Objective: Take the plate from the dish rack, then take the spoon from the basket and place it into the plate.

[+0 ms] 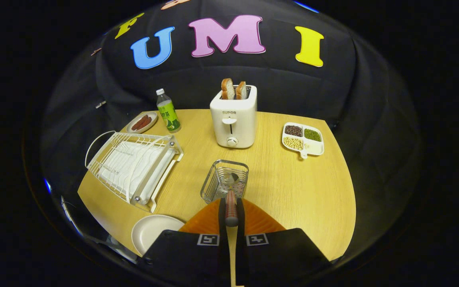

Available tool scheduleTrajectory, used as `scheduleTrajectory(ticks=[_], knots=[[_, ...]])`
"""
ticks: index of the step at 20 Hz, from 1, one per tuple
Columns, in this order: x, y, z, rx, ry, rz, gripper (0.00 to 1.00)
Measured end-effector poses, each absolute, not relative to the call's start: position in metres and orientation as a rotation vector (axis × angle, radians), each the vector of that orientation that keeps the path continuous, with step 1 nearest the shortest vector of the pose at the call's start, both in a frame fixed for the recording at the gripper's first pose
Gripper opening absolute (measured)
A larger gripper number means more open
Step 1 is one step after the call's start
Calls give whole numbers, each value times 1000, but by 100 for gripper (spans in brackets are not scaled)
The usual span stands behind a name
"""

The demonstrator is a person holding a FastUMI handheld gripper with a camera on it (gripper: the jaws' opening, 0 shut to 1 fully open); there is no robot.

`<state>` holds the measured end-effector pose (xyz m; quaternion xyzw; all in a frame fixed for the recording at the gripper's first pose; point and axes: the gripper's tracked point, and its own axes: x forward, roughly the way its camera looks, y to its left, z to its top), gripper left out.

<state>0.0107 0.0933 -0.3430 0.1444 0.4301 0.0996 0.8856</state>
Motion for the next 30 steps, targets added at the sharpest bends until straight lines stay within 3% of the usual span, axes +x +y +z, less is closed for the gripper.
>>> scheduleTrajectory(ticks=[5, 10, 18, 30], knots=[[-3, 99, -284, 338, 796, 226, 9], [-56, 144, -250, 431, 800, 345, 9], [-144, 195, -316, 421, 980, 419, 10], [-149, 224, -354, 438, 994, 450, 10]])
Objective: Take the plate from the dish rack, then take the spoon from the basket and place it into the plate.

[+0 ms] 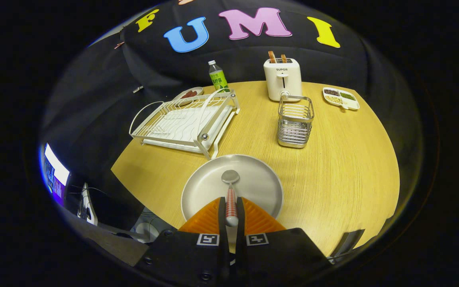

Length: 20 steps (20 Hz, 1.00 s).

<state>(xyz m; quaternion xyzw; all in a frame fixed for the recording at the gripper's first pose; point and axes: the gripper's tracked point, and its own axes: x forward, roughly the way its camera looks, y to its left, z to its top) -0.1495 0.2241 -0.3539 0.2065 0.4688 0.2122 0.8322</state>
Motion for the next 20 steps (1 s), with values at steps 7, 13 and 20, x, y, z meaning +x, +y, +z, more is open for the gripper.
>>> scheduleTrajectory(ticks=[7, 13, 20], knots=[[-168, 224, -389, 355, 1096, 411, 20], [-161, 214, -390, 339, 1083, 358, 90], [-139, 199, -355, 395, 988, 311, 100]])
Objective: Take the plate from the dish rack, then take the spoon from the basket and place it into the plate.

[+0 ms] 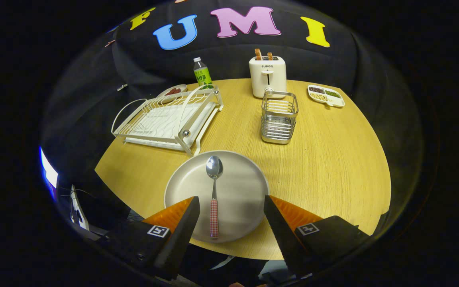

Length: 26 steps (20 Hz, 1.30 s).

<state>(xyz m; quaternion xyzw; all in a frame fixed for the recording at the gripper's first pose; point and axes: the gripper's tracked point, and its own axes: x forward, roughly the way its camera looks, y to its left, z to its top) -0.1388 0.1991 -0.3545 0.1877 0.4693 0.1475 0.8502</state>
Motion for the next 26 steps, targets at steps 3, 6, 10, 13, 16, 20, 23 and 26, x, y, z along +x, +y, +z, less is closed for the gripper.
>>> scheduleTrajectory(ticks=[3, 6, 10, 13, 16, 20, 23, 26], knots=[[-123, 190, -334, 398, 921, 301, 99], [-97, 178, -300, 385, 829, 295, 99], [-67, 166, -245, 366, 717, 305, 99], [-52, 166, -225, 369, 640, 307, 99], [-33, 153, -197, 372, 556, 278, 99], [-7, 115, -149, 329, 433, 212, 99], [3, 93, -117, 285, 350, 185, 99], [12, 73, -83, 269, 272, 170, 99]])
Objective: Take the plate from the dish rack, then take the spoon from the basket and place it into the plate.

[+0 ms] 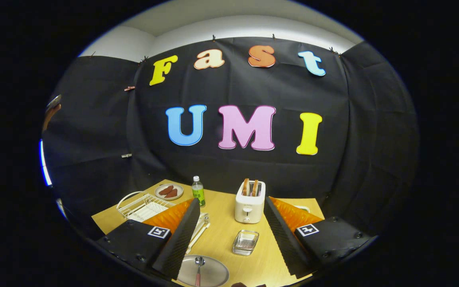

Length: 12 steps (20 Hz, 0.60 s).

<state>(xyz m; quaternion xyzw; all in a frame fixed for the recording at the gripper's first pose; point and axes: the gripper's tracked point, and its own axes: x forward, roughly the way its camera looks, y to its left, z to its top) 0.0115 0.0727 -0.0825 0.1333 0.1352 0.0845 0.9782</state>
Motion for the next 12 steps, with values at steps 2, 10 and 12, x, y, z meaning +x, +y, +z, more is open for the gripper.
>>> scheduleTrajectory(ticks=[2, 10, 12], knots=[[16, 62, -64, 267, 226, 160, 99], [11, 49, -46, 255, 169, 178, 99], [10, 47, -47, 255, 166, 179, 98]])
